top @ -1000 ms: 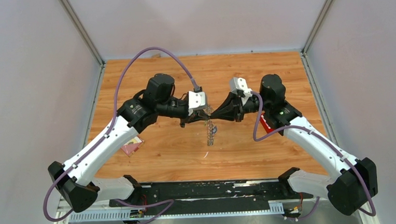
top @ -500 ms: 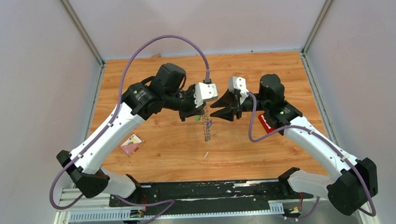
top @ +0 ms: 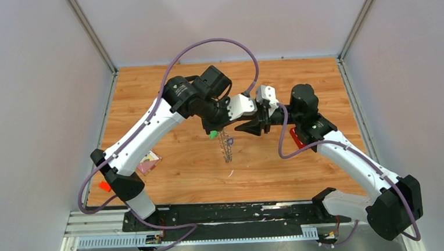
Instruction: Put the keys on the keyring
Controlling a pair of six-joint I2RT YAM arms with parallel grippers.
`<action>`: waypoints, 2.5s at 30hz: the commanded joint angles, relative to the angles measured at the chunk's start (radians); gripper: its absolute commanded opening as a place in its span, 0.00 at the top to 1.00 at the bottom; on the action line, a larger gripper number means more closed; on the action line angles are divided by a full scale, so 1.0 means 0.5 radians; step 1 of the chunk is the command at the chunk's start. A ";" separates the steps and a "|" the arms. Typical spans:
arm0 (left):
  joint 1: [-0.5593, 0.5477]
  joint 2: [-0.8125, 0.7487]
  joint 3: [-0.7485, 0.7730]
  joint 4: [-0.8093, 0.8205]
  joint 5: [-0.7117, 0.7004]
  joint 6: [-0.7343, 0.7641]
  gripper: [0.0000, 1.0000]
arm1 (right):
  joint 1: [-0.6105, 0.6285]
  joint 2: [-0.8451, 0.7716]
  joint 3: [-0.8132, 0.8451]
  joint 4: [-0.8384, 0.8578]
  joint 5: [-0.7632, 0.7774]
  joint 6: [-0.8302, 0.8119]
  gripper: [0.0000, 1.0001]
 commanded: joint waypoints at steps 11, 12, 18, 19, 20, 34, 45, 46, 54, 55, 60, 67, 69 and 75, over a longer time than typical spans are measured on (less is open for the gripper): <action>-0.013 -0.272 -0.187 0.294 0.365 0.119 1.00 | -0.010 0.102 -0.116 0.496 -0.219 0.412 0.66; -0.013 -0.293 -0.210 0.329 0.370 0.108 1.00 | -0.011 0.107 -0.119 0.515 -0.239 0.429 0.66; -0.013 -0.327 -0.266 0.404 0.404 0.072 1.00 | -0.009 0.119 -0.123 0.583 -0.307 0.513 0.67; -0.013 -0.323 -0.267 0.404 0.407 0.070 1.00 | -0.009 0.120 -0.123 0.596 -0.318 0.526 0.67; -0.013 -0.321 -0.271 0.404 0.406 0.068 1.00 | -0.008 0.119 -0.122 0.606 -0.328 0.535 0.67; -0.013 -0.301 -0.313 0.432 0.447 0.056 1.00 | 0.031 0.158 -0.105 0.568 -0.319 0.511 0.75; -0.013 -0.295 -0.349 0.448 0.465 0.054 1.00 | 0.038 0.163 -0.100 0.566 -0.300 0.517 0.84; -0.013 -0.298 -0.350 0.451 0.468 0.051 1.00 | 0.036 0.164 -0.099 0.567 -0.298 0.520 0.85; -0.013 -0.323 -0.391 0.519 0.514 0.025 1.00 | 0.054 0.176 -0.102 0.570 -0.267 0.520 0.91; -0.013 -0.325 -0.396 0.529 0.522 0.022 1.00 | 0.059 0.178 -0.102 0.570 -0.267 0.519 0.92; -0.013 -0.336 -0.404 0.554 0.543 0.014 1.00 | 0.060 0.176 -0.098 0.561 -0.257 0.509 1.00; -0.013 -0.418 -0.476 0.592 0.525 0.054 0.96 | 0.044 0.128 -0.086 0.480 -0.190 0.459 1.00; -0.008 -0.476 -0.543 0.646 0.508 0.076 0.88 | 0.033 0.111 -0.087 0.486 -0.194 0.461 1.00; -0.005 -0.633 -0.737 0.804 0.467 0.117 0.68 | 0.018 0.090 -0.089 0.518 -0.209 0.469 1.00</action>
